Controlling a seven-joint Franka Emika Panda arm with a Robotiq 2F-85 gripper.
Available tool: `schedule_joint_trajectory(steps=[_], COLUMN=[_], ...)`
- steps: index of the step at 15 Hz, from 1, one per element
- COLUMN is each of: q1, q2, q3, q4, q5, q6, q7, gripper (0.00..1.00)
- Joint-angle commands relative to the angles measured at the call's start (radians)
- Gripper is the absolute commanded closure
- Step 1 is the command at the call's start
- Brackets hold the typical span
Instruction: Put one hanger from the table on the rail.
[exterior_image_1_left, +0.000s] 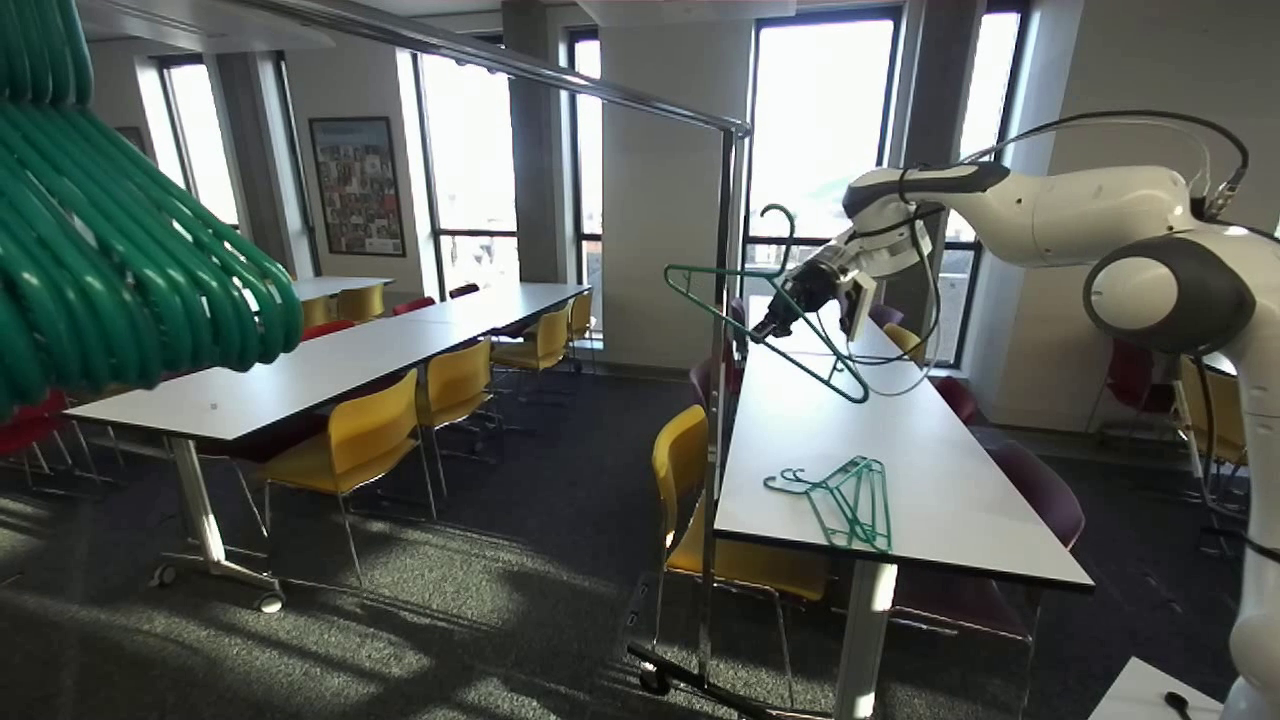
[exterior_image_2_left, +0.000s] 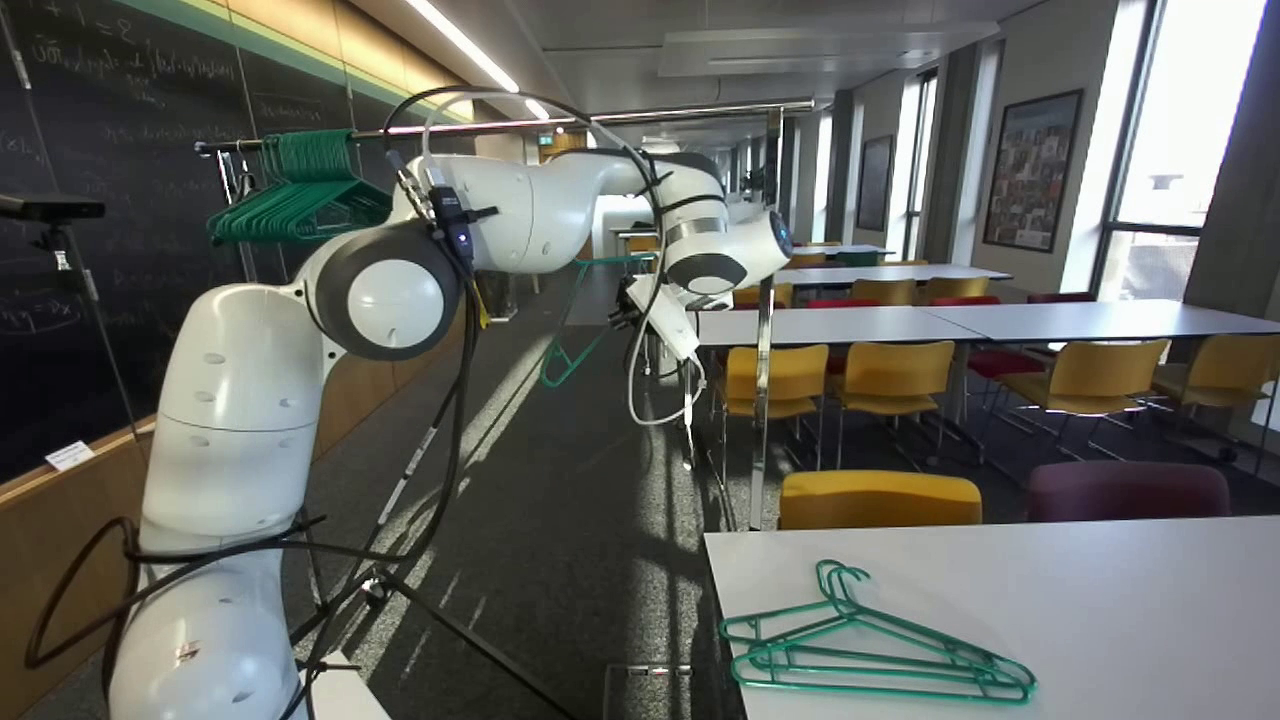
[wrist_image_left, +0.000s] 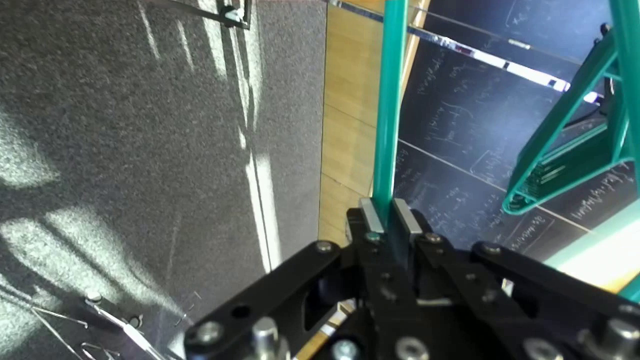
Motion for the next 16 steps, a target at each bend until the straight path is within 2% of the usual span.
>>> schedule_joint_trajectory(steps=[1, 7, 12, 16], q1=[0.037, 0.097, 0.102, 0.108], q2=[0.076, 0.202, 0.304, 0.366], q3=[0.034, 0.109, 0.165, 0.182], q4=[0.153, 0.302, 0.434, 0.566], q5=[0.084, 0.106, 0.166, 0.185], q6=[0.062, 0.035, -0.024, -0.040], q7=[0.134, 0.260, 0.419, 0.513], gripper=[0.97, 0.97, 0.97, 0.97])
